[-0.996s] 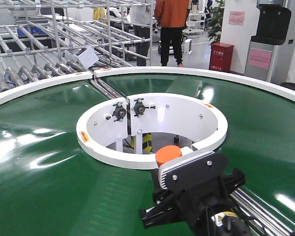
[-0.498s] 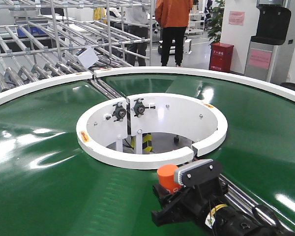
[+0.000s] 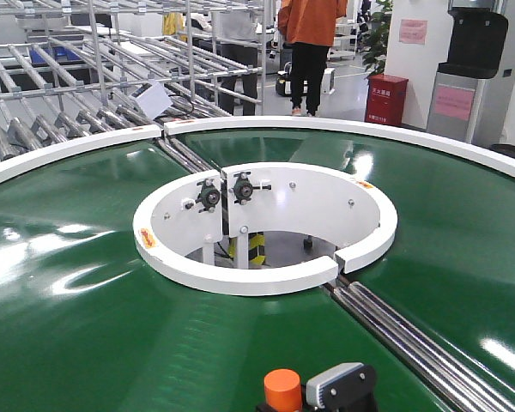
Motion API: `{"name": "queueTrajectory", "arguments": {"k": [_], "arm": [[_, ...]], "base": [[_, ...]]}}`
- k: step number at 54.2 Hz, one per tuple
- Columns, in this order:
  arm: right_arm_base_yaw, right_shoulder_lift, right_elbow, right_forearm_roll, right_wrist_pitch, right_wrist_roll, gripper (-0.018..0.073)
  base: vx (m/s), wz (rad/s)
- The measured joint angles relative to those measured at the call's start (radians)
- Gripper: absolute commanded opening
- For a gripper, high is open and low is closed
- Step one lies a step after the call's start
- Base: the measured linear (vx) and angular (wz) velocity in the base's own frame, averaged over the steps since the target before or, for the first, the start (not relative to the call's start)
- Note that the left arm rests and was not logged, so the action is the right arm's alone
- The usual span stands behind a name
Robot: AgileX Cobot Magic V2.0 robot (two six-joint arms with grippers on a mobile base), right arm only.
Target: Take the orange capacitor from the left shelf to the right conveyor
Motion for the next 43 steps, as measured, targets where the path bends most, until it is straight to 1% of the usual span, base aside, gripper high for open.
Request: {"name": "queueTrajectory", "arguments": {"k": [8, 13, 17, 23, 32, 36, 39, 43], "arm": [[0.000, 0.003, 0.017, -0.003, -0.028, 0.000, 0.0013], [0.000, 0.003, 0.017, -0.004, -0.025, 0.000, 0.0057], [0.000, 0.003, 0.017, -0.004, -0.024, 0.000, 0.0109], [0.000, 0.003, 0.017, -0.004, -0.023, 0.000, 0.0236], [0.000, 0.003, 0.017, -0.004, -0.023, 0.000, 0.0514], [0.000, 0.002, 0.017, -0.004, -0.015, 0.000, 0.0615], [0.000, -0.002, 0.018, -0.005, 0.008, 0.000, 0.0678], [0.000, -0.024, 0.021, -0.005, 0.029, 0.000, 0.0726]], "base": [[0.00, 0.00], [0.00, 0.00], [0.00, 0.00], [0.00, 0.00], [0.00, 0.00], [0.00, 0.00], [0.00, 0.00], [0.00, 0.00]]}}
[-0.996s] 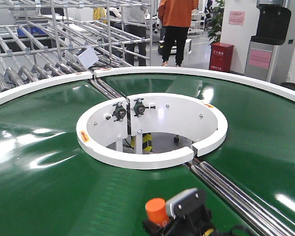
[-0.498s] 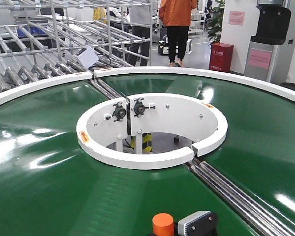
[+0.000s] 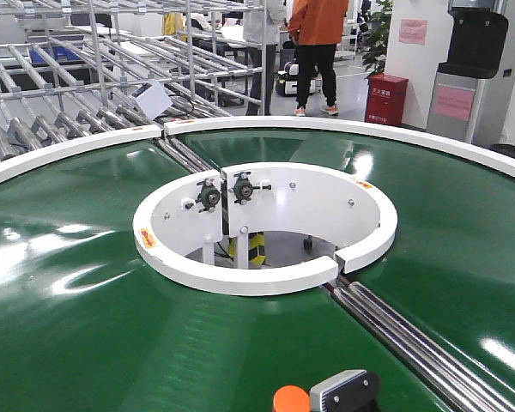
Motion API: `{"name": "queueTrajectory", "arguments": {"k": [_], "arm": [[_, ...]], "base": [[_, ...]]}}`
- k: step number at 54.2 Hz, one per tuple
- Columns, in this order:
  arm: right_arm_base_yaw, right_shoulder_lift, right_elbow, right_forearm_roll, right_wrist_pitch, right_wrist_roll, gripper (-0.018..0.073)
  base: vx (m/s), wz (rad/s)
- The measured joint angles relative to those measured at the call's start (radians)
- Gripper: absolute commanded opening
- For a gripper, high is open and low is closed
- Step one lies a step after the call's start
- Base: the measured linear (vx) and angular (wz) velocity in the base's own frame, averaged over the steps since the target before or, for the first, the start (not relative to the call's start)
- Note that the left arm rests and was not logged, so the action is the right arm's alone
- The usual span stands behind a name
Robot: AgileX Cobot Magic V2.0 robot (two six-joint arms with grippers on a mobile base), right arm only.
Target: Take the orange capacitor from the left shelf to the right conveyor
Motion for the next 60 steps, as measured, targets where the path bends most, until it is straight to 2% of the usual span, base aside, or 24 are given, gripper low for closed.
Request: {"name": "queueTrajectory", "arguments": {"k": [10, 21, 27, 33, 37, 47, 60], "arm": [[0.000, -0.120, 0.002, -0.002, 0.054, 0.000, 0.0713], [0.000, -0.361, 0.008, -0.005, 0.256, -0.006, 0.0670], [0.000, -0.534, 0.019, -0.071, 0.305, 0.004, 0.0630], [0.000, -0.725, 0.058, -0.175, 0.372, 0.049, 0.0574], [0.000, -0.873, 0.102, -0.233, 0.464, 0.100, 0.0529], [0.000, -1.153, 0.201, -0.259, 0.707, 0.178, 0.0384], [0.000, -1.338, 0.249, -0.260, 0.853, 0.192, 0.0207]], "base": [[0.00, 0.00], [0.00, 0.00], [0.00, 0.00], [0.00, 0.00], [0.00, 0.00], [0.00, 0.00], [0.00, 0.00]]}}
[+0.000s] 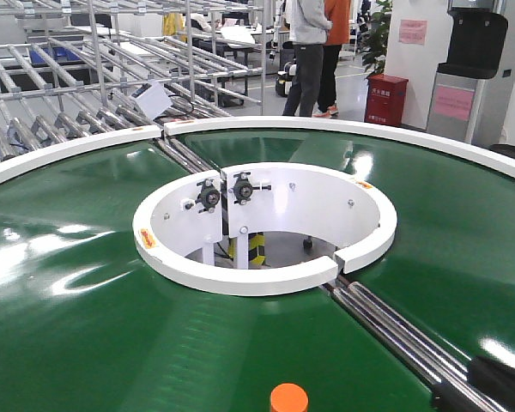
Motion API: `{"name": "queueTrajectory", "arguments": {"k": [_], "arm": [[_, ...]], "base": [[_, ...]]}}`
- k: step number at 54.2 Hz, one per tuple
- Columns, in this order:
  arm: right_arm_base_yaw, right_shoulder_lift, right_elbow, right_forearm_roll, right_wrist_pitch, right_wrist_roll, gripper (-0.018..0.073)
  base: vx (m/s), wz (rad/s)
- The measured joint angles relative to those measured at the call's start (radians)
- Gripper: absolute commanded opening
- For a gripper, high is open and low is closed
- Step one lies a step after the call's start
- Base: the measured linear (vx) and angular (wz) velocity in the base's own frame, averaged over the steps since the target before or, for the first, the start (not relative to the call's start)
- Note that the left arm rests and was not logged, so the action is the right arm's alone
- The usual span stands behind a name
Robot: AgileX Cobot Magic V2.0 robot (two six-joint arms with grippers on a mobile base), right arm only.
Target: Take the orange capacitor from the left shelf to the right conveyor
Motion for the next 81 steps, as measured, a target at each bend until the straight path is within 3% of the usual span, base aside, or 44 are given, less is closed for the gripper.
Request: {"name": "queueTrajectory", "arguments": {"k": [21, 29, 33, 37, 43, 49, 62, 81], "arm": [[0.000, -0.025, 0.000, 0.000, 0.017, -0.001, 0.0075], [-0.008, -0.063, 0.009, 0.011, 0.055, -0.008, -0.0013], [-0.047, -0.115, 0.045, 0.061, 0.059, -0.043, -0.0016], [-0.117, -0.208, 0.109, 0.182, 0.060, -0.114, -0.0015], [-0.224, -0.356, 0.226, 0.362, 0.061, -0.264, -0.0013], [-0.312, -0.527, 0.346, 0.465, 0.090, -0.412, -0.0013], [-0.439, -0.647, 0.426, 0.522, 0.300, -0.482, -0.0011], [-0.450, -0.647, 0.426, 0.530, 0.377, -0.486, -0.0011]], "base": [[0.00, 0.00], [0.00, 0.00], [0.00, 0.00], [0.00, 0.00], [0.00, 0.00], [0.00, 0.00], [0.00, 0.00], [0.00, 0.00]]}}
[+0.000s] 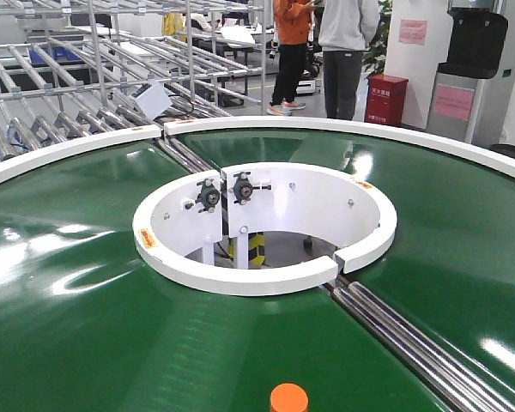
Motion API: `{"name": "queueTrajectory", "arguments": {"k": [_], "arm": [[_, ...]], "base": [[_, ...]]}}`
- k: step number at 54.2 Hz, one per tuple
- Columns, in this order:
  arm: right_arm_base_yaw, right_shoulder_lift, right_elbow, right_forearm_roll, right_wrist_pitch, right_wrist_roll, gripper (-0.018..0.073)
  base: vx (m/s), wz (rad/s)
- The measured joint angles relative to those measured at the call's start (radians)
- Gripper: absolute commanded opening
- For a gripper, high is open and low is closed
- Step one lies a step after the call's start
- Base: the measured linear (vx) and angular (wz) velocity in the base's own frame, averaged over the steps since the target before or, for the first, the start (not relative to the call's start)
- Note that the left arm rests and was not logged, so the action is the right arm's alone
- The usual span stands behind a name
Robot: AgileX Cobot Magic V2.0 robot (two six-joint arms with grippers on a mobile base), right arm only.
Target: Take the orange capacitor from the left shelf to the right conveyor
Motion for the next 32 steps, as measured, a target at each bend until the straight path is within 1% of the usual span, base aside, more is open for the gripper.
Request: {"name": "queueTrajectory", "arguments": {"k": [32], "arm": [[0.000, 0.000, 0.000, 0.000, 0.001, -0.003, -0.0011]], "base": [[0.00, 0.00]]}}
